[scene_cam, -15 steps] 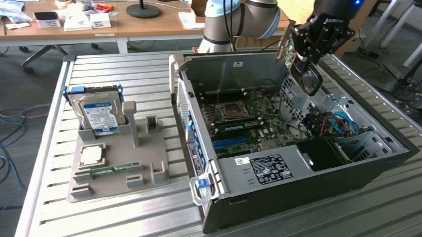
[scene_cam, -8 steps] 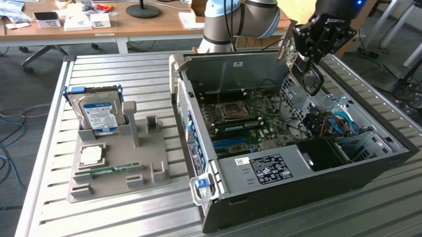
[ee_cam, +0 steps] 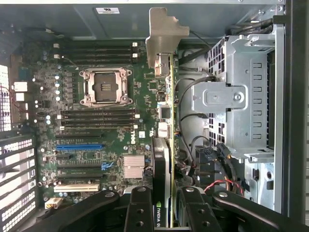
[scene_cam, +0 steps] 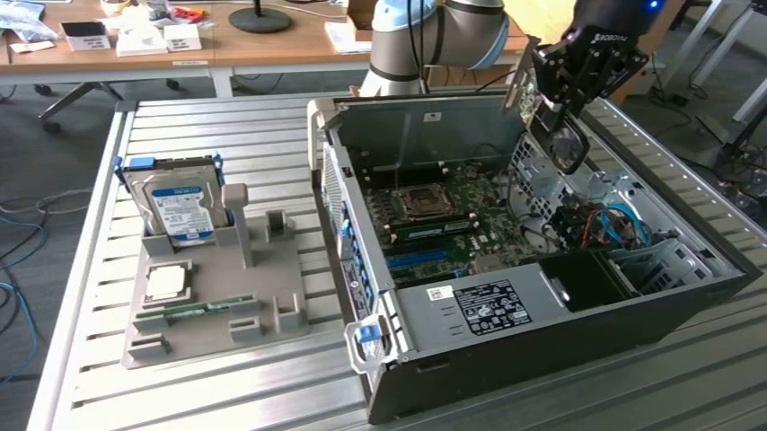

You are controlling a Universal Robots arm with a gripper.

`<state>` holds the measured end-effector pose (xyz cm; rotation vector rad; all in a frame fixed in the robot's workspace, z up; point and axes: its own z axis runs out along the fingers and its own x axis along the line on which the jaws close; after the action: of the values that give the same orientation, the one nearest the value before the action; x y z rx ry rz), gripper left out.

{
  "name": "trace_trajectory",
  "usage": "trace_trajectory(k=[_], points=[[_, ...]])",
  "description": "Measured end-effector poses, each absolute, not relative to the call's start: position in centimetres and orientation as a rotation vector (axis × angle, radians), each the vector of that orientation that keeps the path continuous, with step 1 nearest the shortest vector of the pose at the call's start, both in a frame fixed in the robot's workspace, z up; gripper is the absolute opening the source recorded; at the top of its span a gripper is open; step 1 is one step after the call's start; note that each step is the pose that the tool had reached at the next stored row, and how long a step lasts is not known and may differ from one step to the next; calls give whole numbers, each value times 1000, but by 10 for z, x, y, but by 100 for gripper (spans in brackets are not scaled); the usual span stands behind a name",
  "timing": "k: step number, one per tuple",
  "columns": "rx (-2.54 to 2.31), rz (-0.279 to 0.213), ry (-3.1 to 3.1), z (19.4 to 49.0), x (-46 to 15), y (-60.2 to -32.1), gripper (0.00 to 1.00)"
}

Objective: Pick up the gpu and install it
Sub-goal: 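Pick up the gpu and move the gpu toward the slot, then insert the gpu into the slot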

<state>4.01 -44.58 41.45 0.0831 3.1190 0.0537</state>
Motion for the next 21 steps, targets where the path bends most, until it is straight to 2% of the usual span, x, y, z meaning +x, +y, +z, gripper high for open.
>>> trace_trajectory(k=[21], points=[[83, 54, 3119, 415, 49, -446, 27]])
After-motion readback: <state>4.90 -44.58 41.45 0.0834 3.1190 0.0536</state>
